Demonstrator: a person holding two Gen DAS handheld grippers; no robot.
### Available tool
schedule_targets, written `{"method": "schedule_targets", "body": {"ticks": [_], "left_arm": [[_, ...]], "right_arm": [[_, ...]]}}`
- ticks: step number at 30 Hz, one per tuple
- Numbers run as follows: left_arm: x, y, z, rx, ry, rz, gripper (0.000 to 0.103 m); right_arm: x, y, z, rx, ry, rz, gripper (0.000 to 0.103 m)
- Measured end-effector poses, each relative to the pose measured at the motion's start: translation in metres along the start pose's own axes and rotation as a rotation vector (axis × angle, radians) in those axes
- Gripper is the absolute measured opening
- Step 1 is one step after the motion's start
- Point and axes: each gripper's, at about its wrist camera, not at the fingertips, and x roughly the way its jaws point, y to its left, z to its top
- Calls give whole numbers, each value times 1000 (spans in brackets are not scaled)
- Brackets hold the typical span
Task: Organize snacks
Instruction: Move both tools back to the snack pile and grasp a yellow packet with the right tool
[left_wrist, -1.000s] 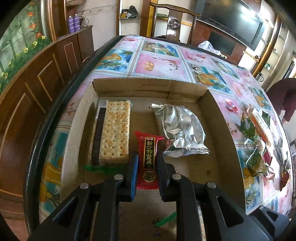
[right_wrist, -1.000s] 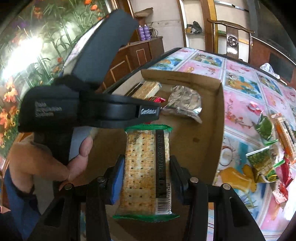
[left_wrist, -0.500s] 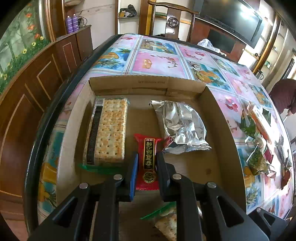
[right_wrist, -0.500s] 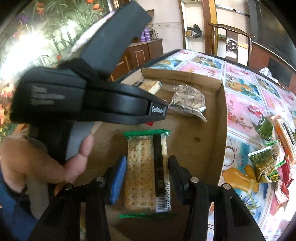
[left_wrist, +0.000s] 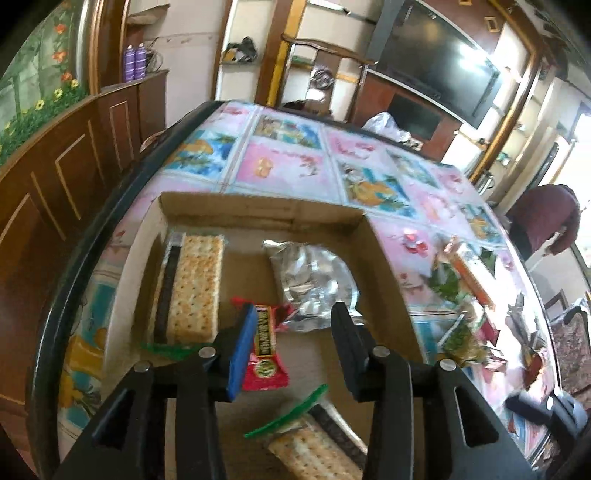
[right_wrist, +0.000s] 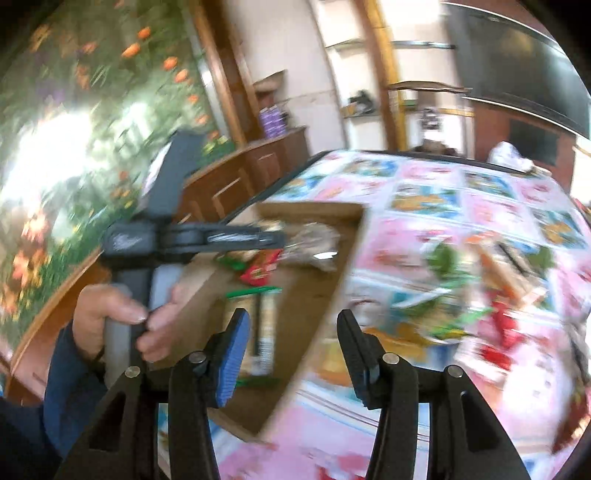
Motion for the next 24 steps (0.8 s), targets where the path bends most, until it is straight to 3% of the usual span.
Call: {"method": "schedule_targets", "body": {"ticks": [4, 7, 11, 13, 17, 21, 24], "left_arm": [[-5, -10, 0, 23, -19, -56, 45], [-9, -18, -1, 39, -32, -93, 45], [-12, -36, -5, 94, -15, -132, 46], [-18, -52, -11, 142, -12, -140, 46], [-31, -85, -22, 233, -11, -156, 51], [-39, -116, -33, 296, 12, -202, 54], [-43, -141, -43, 352, 32, -228, 54]], "right_arm": [[-39, -56, -4, 128, -60, -105, 55], [-76, -111, -11, 238, -112, -239, 54], [-116, -181, -26, 376, -127, -408, 54], [-120, -213, -36, 408, -55, -487, 54], [-115, -240, -54, 445, 18, -460, 51], [-104, -237, -57, 389, 46, -489, 48], [-99, -236, -59, 365, 75, -466, 41]]}}
